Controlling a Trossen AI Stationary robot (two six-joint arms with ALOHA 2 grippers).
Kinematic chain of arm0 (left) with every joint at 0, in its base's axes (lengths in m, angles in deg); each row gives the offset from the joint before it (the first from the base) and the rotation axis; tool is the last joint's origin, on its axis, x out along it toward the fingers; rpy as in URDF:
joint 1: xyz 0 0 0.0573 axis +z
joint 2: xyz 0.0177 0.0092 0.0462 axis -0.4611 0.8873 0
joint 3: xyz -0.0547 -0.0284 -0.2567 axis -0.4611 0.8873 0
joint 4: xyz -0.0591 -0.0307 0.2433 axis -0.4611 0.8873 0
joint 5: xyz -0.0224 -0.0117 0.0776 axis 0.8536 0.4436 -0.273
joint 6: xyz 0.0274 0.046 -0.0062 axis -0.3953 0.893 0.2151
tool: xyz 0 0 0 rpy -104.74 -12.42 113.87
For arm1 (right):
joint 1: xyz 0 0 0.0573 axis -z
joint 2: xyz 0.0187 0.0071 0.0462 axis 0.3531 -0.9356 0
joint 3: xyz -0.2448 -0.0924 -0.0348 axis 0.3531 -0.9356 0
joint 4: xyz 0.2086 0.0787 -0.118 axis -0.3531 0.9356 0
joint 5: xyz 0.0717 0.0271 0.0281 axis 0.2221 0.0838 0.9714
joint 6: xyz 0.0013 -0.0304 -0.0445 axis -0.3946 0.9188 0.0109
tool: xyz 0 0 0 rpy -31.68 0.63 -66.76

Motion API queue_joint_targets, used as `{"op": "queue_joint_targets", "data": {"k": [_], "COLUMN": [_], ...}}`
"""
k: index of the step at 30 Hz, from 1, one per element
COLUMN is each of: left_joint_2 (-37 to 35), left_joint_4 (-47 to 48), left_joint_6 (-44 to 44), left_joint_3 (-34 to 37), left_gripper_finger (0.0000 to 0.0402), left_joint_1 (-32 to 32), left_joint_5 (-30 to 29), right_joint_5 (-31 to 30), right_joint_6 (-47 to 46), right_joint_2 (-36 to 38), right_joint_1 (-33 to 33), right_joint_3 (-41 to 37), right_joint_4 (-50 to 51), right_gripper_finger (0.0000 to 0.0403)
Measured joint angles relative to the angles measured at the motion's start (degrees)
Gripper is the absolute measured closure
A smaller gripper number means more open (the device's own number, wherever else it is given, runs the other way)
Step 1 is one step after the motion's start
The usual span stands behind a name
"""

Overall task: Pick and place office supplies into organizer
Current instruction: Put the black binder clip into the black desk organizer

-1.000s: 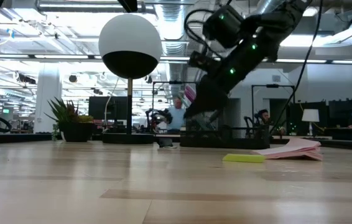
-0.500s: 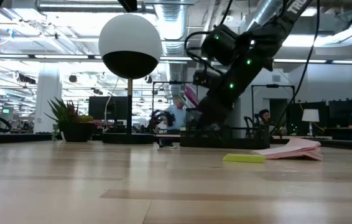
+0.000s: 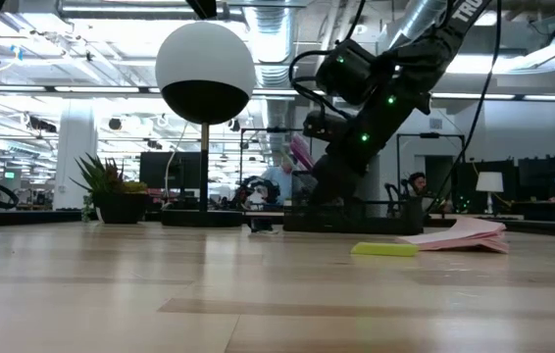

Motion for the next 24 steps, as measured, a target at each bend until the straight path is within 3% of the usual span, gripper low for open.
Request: {"op": "queue_joint_targets", "data": {"k": [5, 15, 24], "left_joint_2": [0.0, 0.0, 0.0], "left_joint_4": [0.0, 0.0, 0.0], "left_joint_6": [-0.1, -0.9, -4.8], "left_joint_3": [0.0, 0.0, 0.0], "left_gripper_finger": [0.0272, 0.0272, 0.0272], "left_joint_1": [0.0, 0.0, 0.0], "left_joint_5": [0.0, 0.0, 0.9], "right_joint_5": [-0.2, 3.4, 3.2], "right_joint_6": [0.0, 2.6, 1.4], "right_joint_2": [0.0, 0.0, 0.0], "right_joint_1": [-0.8, -5.7, -8.9], "right_joint_3": [0.0, 0.0, 0.0], "right_joint_4": [-0.3, -4.2, -8.2], "right_gripper_finger": [0.0157, 0.0184, 0.0184]}}
